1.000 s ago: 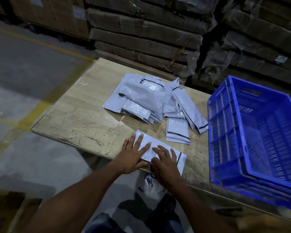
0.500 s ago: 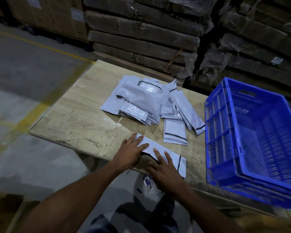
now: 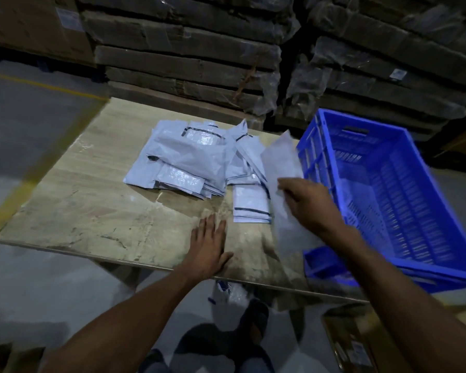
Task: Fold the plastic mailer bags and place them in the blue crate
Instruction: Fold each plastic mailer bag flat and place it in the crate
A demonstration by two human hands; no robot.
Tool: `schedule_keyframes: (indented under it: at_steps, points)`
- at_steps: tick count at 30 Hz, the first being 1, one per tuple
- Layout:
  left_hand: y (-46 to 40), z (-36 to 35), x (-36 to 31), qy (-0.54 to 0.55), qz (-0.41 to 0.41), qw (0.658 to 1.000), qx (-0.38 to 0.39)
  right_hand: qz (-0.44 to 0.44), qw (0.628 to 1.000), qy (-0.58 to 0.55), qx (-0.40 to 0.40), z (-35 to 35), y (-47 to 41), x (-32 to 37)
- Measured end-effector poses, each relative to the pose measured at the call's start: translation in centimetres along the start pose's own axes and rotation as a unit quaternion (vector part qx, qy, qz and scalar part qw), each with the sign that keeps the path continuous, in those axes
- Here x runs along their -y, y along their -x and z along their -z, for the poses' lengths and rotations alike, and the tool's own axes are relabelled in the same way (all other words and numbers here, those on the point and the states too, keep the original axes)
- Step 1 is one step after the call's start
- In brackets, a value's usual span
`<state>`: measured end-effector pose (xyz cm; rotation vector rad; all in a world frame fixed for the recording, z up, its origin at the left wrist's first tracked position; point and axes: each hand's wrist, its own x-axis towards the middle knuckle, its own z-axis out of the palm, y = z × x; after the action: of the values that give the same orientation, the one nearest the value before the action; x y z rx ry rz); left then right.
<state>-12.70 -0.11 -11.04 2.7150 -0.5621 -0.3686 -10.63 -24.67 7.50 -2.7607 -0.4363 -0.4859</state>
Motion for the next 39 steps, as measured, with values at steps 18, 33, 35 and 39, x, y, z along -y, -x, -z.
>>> schedule_keyframes:
  at_steps: [18, 33, 35, 39]
  points:
    - [-8.2, 0.1, -8.5, -0.031, 0.081, 0.980, 0.177, -0.194, 0.970, 0.137, 0.051, 9.2, 4.3, -19.3]
    - [-8.3, 1.1, -9.7, -0.027, 0.121, 0.968, 0.218, -0.197, 0.939, 0.080, 0.271, -2.4, 3.8, -21.0]
    - [-8.4, 1.1, -9.7, -0.019, 0.123, 0.968, 0.219, -0.188, 0.946, 0.066, 0.256, -2.4, 3.6, -20.8]
    - [-8.5, 0.8, -9.5, -0.016, 0.125, 0.968, 0.217, -0.140, 0.970, 0.018, 0.199, -1.8, 4.3, -20.5]
